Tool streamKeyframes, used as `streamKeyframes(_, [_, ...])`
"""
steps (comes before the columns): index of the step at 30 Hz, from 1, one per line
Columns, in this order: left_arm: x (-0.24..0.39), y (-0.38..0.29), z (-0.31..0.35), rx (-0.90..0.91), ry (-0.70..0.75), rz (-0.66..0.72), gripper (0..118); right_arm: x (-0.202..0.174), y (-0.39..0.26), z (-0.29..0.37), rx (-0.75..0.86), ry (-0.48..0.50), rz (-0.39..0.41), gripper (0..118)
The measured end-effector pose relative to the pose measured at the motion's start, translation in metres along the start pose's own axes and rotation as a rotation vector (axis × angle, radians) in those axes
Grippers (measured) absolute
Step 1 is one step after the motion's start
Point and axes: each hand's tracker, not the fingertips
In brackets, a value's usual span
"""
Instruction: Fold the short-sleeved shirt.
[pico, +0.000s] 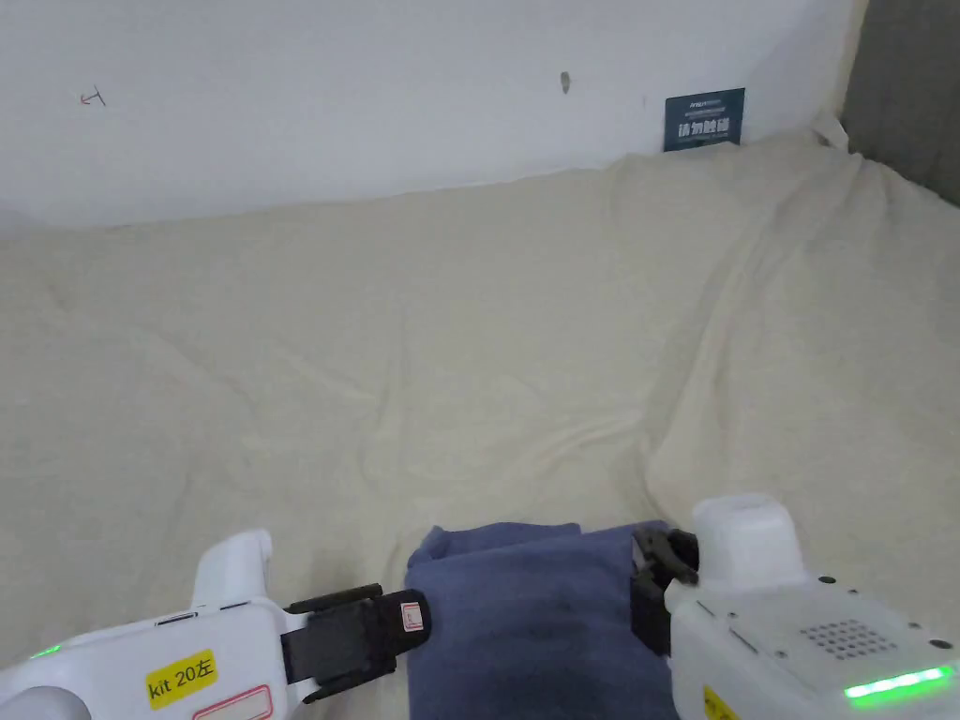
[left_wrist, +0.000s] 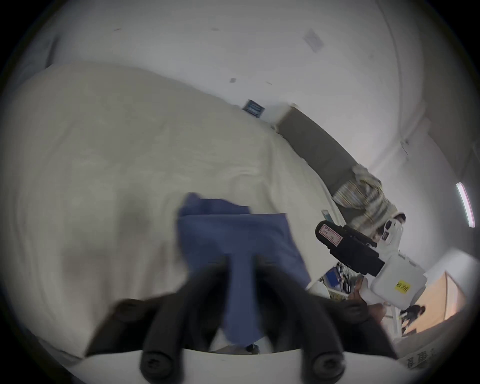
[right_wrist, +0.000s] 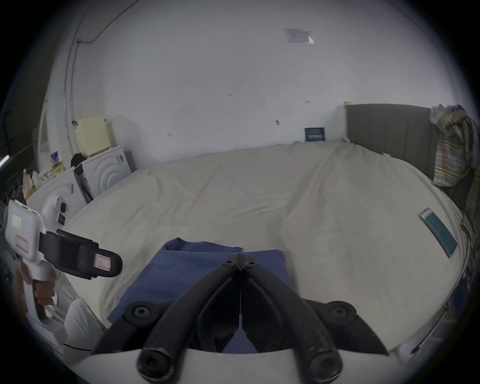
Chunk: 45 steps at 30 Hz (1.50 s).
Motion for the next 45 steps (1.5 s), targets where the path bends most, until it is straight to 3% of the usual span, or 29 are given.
streamKeyframes(1, [-0.008,-0.003,0.004,0.000,0.004,0.007,51,-0.007,-0.008,-0.010,-0.013,-0.031,0.024,0])
streamKeyframes(3, [-0.017,-0.007,0.003,-0.021,-0.009,0.016,112,-0.019,-0.028,-0.025,-0.038,-0.109,0.119,0])
streamKeyframes(4, [-0.019,-0.010,0.004,-0.029,-0.010,0.025,118,-0.025,-0.038,-0.029,-0.063,-0.152,0.146,0])
streamKeyframes(7, [-0.024,-0.014,-0.009,-0.087,-0.067,0.071,118,-0.024,-0.062,-0.037,-0.059,-0.106,0.117,0])
streamKeyframes(13, [-0.028,-0.014,-0.064,-0.205,-0.239,0.250,118,-0.019,-0.062,-0.039,-0.035,-0.119,0.163,0])
streamKeyframes(16, [-0.023,-0.012,-0.088,-0.238,-0.285,0.283,118,-0.015,-0.063,-0.038,-0.027,-0.109,0.126,0])
streamKeyframes(17, [-0.021,-0.010,-0.093,-0.230,-0.298,0.290,117,-0.014,-0.062,-0.037,-0.027,-0.104,0.108,0])
streamKeyframes(19, [-0.019,-0.004,-0.104,-0.230,-0.312,0.307,101,-0.013,-0.061,-0.037,-0.029,-0.100,0.098,0])
streamKeyframes(20, [-0.017,-0.002,-0.110,-0.241,-0.271,0.332,85,-0.012,-0.061,-0.037,-0.029,-0.100,0.095,0])
streamKeyframes(21, [-0.014,-0.001,-0.112,-0.247,-0.218,0.310,42,-0.012,-0.059,-0.037,-0.031,-0.100,0.094,0])
streamKeyframes(22, [-0.010,0.000,-0.115,-0.241,-0.139,0.230,29,-0.012,-0.058,-0.035,-0.032,-0.103,0.094,0])
streamKeyframes(23, [-0.008,0.000,-0.118,-0.251,-0.097,0.168,29,-0.012,-0.055,-0.033,-0.030,-0.111,0.086,0])
streamKeyframes(25, [-0.006,0.002,-0.113,-0.260,-0.140,0.210,29,-0.010,-0.043,-0.026,-0.043,-0.103,0.017,0])
streamKeyframes(27, [-0.005,0.008,-0.104,-0.264,-0.136,0.191,29,-0.014,-0.034,-0.014,0.020,-0.158,0.007,0])
streamKeyframes(29, [-0.005,0.017,-0.090,-0.260,-0.098,0.110,29,-0.018,-0.020,0.002,0.100,-0.149,-0.020,0])
streamKeyframes(37, [-0.046,0.056,-0.009,-0.184,0.060,-0.001,29,-0.065,0.024,0.030,0.340,-0.212,0.070,0])
streamKeyframes(45, [-0.121,0.106,0.081,-0.154,0.350,-0.049,29,-0.107,0.047,0.005,0.374,-0.232,0.057,0])
